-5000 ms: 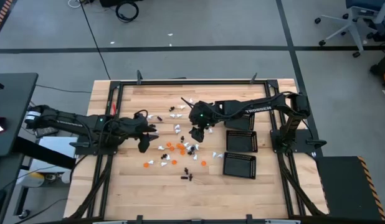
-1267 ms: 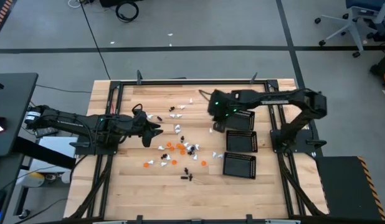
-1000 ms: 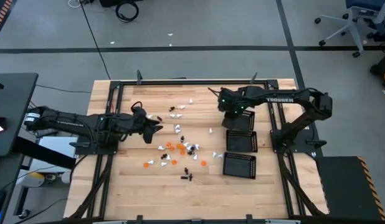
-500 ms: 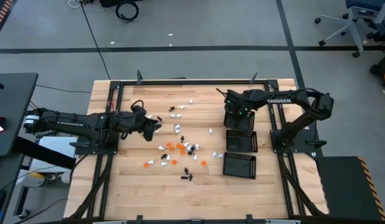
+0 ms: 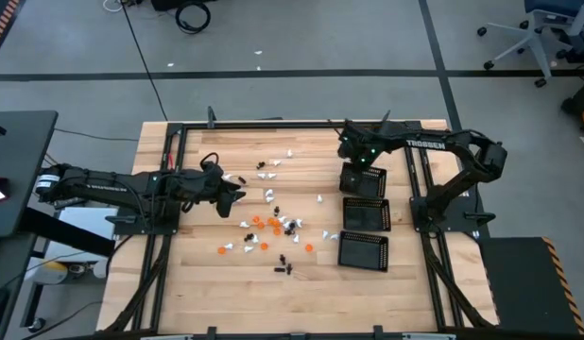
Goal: Sort Halloween decoration
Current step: Put the white ghost toy into the top black bin
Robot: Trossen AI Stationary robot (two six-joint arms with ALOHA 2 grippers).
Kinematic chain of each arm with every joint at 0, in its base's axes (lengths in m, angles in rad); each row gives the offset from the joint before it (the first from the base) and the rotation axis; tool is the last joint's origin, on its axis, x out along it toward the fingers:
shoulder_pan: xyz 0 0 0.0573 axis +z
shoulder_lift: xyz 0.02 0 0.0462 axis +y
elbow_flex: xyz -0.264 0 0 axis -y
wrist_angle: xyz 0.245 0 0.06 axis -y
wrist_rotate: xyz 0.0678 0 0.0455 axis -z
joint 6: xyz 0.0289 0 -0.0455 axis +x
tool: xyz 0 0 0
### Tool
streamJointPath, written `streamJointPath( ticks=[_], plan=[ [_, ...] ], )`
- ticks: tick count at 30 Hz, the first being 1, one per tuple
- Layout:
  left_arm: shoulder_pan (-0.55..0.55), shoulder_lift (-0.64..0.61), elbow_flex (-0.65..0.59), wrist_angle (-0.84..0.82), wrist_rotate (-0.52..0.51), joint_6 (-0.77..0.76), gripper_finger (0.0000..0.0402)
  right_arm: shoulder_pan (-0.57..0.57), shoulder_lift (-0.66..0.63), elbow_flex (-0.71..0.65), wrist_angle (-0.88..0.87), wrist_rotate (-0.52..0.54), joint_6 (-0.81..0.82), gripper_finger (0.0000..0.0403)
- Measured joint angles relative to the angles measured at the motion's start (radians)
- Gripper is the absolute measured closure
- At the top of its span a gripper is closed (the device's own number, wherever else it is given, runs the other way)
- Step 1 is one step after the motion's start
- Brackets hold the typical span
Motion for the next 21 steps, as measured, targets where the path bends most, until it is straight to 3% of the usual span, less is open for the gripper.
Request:
streamJointPath(
  ticks=[5, 12, 17, 21],
  plan=[
    [0.0, 0.0, 0.0, 0.001, 0.0, 0.016, 0.0209, 0.152, 0.058, 0.131, 0.071, 0.06, -0.047, 0.0264],
    [0.0, 0.0, 0.0, 0.001, -0.003, 0.026, 0.0209, 0.245, 0.309, 0.324, 0.052, 0.054, -0.053, 0.025],
    [-0.001, 0.0, 0.0, 0.0, -0.005, 0.026, 0.0209, 0.271, 0.449, 0.452, -0.019, 0.056, -0.053, 0.0205],
    [-0.001, 0.0, 0.0, -0.002, -0.006, 0.026, 0.0209, 0.284, 0.529, 0.541, -0.18, 0.137, -0.023, 0.016]
  ],
)
